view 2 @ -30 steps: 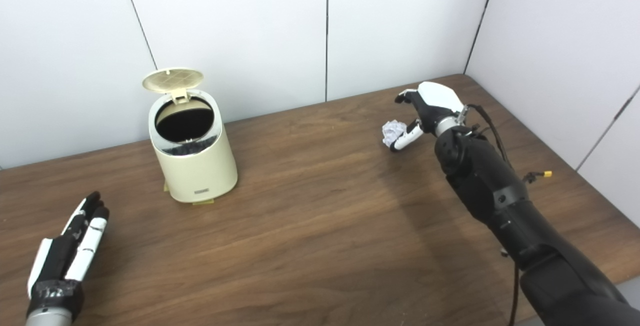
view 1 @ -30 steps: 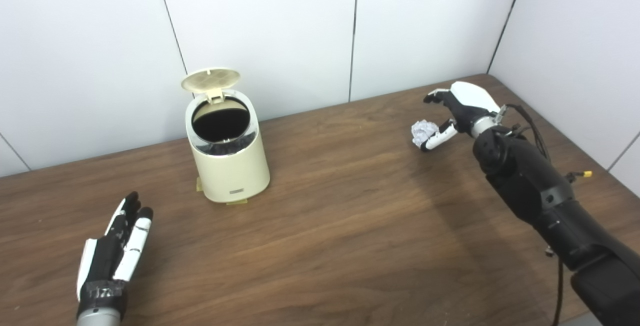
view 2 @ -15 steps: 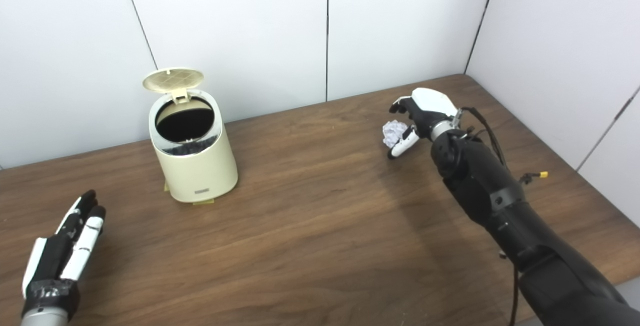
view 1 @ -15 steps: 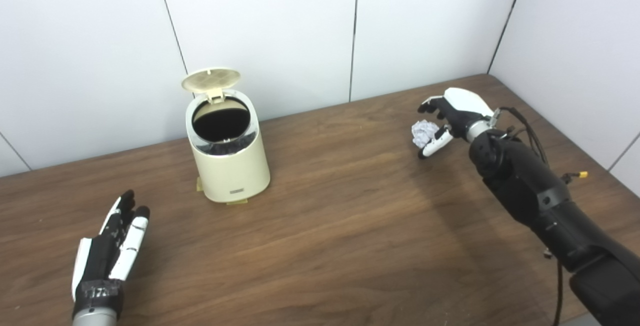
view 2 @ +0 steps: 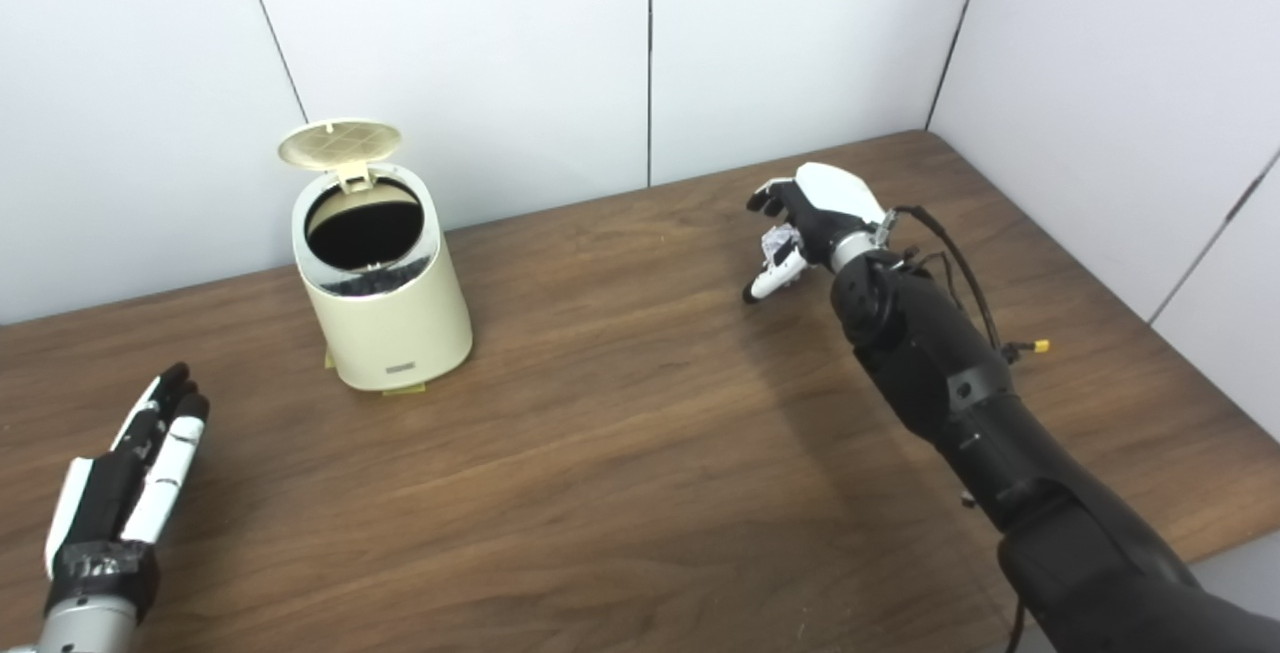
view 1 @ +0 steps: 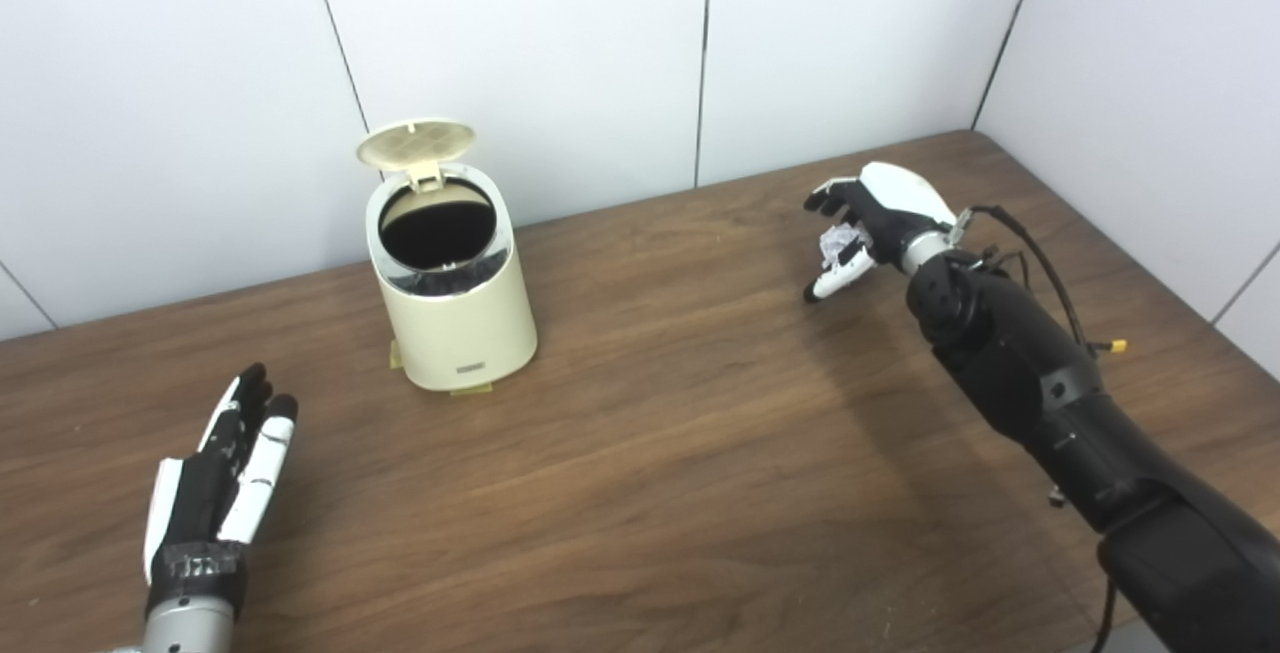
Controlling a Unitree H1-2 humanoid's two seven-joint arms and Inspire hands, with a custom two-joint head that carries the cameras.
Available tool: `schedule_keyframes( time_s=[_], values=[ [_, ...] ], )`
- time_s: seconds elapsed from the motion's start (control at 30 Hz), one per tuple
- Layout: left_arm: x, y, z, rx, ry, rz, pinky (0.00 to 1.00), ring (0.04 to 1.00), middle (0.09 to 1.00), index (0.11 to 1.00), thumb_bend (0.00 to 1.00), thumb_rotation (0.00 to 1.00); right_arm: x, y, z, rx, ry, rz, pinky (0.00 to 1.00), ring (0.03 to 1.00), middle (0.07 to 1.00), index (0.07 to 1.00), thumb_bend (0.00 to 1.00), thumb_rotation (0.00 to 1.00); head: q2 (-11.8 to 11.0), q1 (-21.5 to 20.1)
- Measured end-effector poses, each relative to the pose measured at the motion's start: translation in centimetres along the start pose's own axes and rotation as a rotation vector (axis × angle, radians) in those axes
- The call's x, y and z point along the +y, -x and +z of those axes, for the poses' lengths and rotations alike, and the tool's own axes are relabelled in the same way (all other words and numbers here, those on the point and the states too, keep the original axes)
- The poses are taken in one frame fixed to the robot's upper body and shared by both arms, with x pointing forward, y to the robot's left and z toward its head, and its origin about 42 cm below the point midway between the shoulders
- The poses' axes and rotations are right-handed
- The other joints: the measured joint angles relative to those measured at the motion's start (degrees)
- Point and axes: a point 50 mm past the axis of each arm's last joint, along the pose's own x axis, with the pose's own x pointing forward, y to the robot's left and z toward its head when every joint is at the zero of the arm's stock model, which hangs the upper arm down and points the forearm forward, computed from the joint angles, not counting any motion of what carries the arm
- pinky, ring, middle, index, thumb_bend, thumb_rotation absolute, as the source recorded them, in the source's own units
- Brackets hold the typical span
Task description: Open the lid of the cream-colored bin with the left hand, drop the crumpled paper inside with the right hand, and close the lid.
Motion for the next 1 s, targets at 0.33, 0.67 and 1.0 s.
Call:
schedule_keyframes(
  time_s=[0.33,0.67,1.0],
  values=[
    [0.3,0.07,-0.02,0.0,-0.002,0.009,0.97,0.956,0.954,0.988,0.6,0.74,0.1,0.09,-0.29,0.009,-0.037,0.013,0.57,0.634,0.698,0.724,0.86,0.06,0.53,0.53],
    [0.63,0.12,0.08,-0.005,0.002,0.021,0.95,0.958,0.956,0.986,0.6,0.76,-0.28,0.16,-0.53,0.027,-0.035,0.048,0.59,0.638,0.7,0.705,0.84,0.04,0.79,0.53],
    [0.53,0.11,0.05,-0.004,-0.001,0.019,0.98,0.97,0.959,0.986,0.61,0.76,-0.74,0.3,-0.81,0.02,-0.012,0.063,0.57,0.623,0.682,0.699,0.83,0.05,0.35,0.44]
  ],
)
